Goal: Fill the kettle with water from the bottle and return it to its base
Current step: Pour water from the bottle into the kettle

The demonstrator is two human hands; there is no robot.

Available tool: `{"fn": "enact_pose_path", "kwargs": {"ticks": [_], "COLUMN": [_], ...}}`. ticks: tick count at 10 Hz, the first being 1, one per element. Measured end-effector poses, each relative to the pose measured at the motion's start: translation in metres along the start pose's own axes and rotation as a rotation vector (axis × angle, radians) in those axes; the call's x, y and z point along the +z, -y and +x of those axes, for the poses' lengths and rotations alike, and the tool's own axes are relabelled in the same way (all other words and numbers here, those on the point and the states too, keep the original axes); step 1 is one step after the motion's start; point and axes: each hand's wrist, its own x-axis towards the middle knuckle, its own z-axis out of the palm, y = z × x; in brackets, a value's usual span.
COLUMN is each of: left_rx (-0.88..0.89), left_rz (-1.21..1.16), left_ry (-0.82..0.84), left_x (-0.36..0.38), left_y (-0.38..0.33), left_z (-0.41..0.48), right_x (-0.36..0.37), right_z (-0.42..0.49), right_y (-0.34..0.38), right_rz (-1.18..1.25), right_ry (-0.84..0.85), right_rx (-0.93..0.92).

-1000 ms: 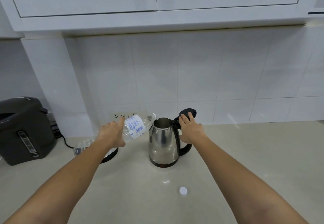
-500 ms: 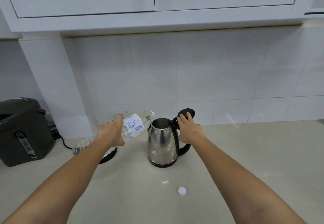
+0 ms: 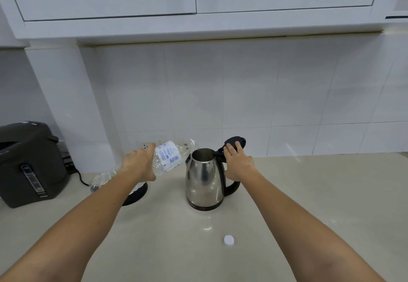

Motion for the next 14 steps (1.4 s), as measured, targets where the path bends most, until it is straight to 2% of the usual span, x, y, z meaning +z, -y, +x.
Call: {"fn": "enact_pose_path", "kwargs": {"ticks": [14], "left_rx": [-0.003], "left_rz": [0.020], "left_ry": [-0.024], "left_x": [-0.015], "left_y": [0.002], "left_z": [0.005], "right_x": [0.001], "right_z": [-0.001], "right_y": [-0.001], "right_rz": [0.018], "right_ry": [-0.001], "right_rx": [-0.006]}}
